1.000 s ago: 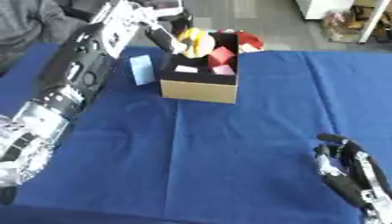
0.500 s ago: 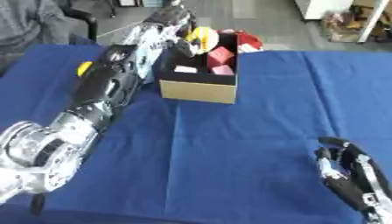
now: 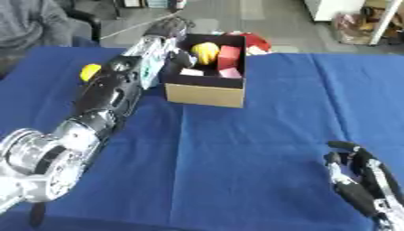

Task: Pick up objects on the table and place them in the box.

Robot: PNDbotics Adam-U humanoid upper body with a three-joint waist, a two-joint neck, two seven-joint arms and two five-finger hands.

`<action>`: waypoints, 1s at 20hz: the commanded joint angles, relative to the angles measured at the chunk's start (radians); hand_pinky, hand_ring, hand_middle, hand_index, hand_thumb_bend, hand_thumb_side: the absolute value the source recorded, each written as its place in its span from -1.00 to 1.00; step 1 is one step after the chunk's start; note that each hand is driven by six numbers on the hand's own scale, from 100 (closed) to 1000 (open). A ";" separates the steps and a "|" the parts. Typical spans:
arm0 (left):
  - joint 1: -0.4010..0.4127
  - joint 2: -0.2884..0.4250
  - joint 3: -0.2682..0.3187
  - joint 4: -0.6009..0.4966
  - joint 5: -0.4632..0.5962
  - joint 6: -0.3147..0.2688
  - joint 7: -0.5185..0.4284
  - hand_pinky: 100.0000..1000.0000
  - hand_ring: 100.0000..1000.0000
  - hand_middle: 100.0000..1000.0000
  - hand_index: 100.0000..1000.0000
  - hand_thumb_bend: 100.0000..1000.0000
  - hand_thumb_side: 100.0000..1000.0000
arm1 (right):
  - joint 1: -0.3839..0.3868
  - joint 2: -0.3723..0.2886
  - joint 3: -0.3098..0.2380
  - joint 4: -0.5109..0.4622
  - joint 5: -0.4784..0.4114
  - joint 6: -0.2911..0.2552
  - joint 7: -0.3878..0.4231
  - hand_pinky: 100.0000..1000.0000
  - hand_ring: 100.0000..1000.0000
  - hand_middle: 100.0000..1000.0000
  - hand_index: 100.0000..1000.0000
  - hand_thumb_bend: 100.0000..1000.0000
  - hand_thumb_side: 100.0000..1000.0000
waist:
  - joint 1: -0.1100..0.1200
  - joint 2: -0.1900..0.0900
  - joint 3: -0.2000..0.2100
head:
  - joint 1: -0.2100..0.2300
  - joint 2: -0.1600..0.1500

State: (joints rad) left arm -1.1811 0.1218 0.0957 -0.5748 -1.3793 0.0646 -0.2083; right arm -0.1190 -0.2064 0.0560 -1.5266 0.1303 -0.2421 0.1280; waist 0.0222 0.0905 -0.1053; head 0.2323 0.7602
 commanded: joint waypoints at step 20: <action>0.011 0.215 0.102 0.091 0.088 -0.044 -0.021 0.76 0.63 0.59 0.86 -0.49 -0.41 | -0.018 -0.013 -0.010 -0.007 -0.001 -0.004 -0.006 0.46 0.26 0.42 0.45 -1.00 -0.58 | -0.020 0.009 -0.005 | -0.018 -0.020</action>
State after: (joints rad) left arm -1.1521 0.3243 0.1941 -0.4838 -1.2809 0.0144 -0.2481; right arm -0.1242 -0.2071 0.0495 -1.5218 0.1313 -0.2441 0.1240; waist 0.0192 0.0965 -0.1099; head 0.2157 0.7544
